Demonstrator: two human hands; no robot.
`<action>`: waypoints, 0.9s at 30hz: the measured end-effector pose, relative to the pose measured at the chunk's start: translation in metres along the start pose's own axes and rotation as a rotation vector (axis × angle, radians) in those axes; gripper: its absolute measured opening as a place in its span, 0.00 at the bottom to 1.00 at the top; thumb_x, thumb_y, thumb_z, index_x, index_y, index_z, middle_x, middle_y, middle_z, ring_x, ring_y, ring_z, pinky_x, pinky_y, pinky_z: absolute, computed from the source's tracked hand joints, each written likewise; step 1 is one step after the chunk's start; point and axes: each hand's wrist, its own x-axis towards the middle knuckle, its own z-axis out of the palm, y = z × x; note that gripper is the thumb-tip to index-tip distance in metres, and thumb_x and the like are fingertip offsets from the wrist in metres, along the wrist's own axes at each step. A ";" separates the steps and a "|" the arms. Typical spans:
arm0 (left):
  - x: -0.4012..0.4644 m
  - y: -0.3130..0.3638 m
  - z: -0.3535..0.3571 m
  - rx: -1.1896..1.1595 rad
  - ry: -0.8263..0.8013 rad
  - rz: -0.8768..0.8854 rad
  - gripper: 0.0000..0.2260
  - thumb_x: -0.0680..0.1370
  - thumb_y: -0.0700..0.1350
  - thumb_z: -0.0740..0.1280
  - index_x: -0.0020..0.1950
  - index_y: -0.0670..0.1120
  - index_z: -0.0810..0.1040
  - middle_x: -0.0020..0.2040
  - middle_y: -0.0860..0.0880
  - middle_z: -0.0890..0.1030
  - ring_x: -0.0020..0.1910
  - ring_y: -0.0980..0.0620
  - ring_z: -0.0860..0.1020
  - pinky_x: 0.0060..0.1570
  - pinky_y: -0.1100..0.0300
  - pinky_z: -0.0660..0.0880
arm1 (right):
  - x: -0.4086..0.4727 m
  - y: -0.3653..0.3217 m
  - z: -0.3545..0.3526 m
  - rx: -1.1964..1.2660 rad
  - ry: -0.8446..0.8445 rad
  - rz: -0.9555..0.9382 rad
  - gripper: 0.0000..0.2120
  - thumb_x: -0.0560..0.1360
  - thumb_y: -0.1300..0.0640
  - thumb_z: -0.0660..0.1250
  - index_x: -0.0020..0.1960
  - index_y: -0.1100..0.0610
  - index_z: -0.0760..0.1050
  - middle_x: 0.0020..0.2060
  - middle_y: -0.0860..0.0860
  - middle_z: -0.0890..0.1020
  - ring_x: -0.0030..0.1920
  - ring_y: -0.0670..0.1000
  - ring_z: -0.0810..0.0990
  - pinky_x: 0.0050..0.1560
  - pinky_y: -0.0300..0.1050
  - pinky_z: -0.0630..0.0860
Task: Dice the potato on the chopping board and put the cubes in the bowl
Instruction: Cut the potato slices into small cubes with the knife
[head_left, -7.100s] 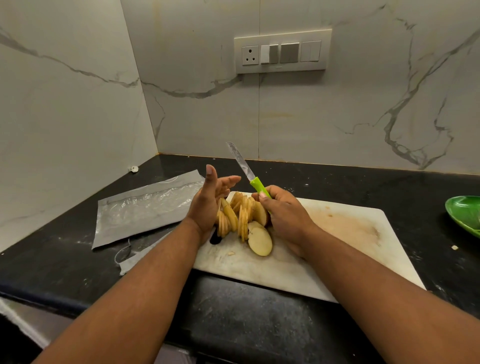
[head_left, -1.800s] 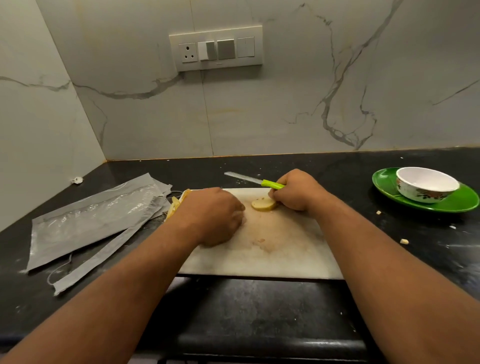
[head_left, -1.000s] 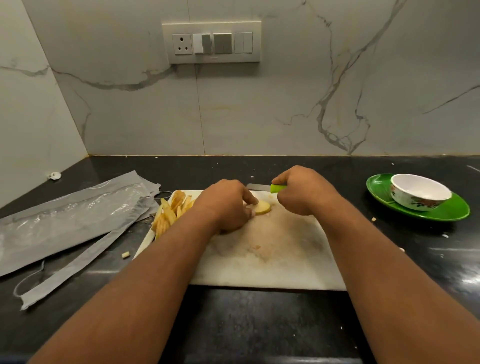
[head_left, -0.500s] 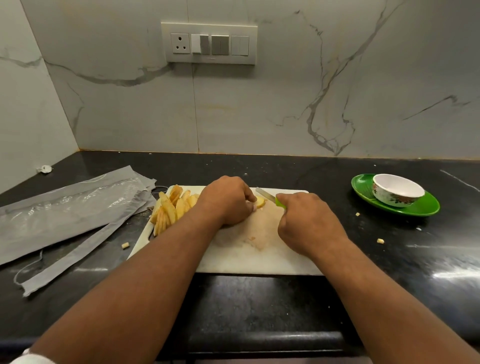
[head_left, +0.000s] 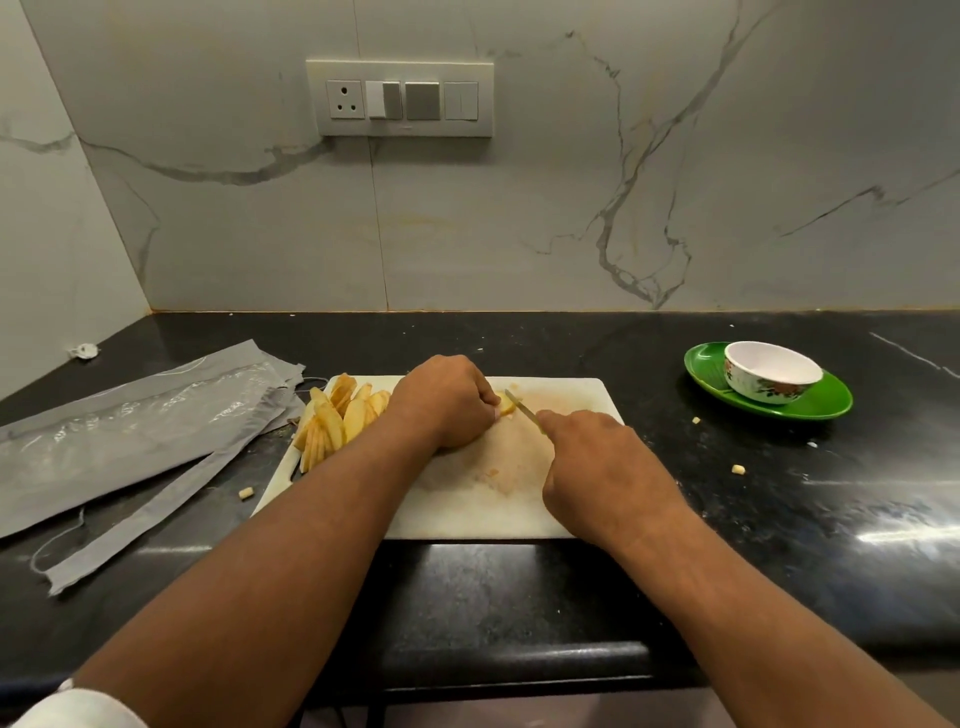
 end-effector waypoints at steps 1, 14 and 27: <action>0.000 0.000 0.000 0.001 0.001 -0.001 0.11 0.80 0.53 0.71 0.59 0.53 0.87 0.55 0.55 0.86 0.49 0.55 0.79 0.53 0.57 0.79 | -0.004 0.001 0.000 0.002 0.006 -0.002 0.24 0.76 0.61 0.58 0.71 0.49 0.68 0.61 0.52 0.76 0.59 0.54 0.76 0.56 0.47 0.75; -0.003 0.001 -0.001 0.006 0.006 0.000 0.12 0.81 0.53 0.71 0.62 0.53 0.86 0.61 0.52 0.84 0.50 0.54 0.75 0.55 0.58 0.76 | -0.008 -0.006 -0.001 0.062 0.125 0.016 0.24 0.77 0.61 0.56 0.72 0.50 0.67 0.60 0.52 0.77 0.58 0.55 0.77 0.56 0.47 0.74; -0.002 -0.001 0.001 -0.030 0.033 -0.006 0.10 0.79 0.53 0.72 0.58 0.53 0.88 0.54 0.53 0.86 0.49 0.54 0.79 0.54 0.55 0.80 | -0.026 -0.002 0.002 0.032 0.030 0.013 0.24 0.76 0.60 0.56 0.71 0.49 0.66 0.60 0.52 0.76 0.58 0.54 0.76 0.55 0.48 0.74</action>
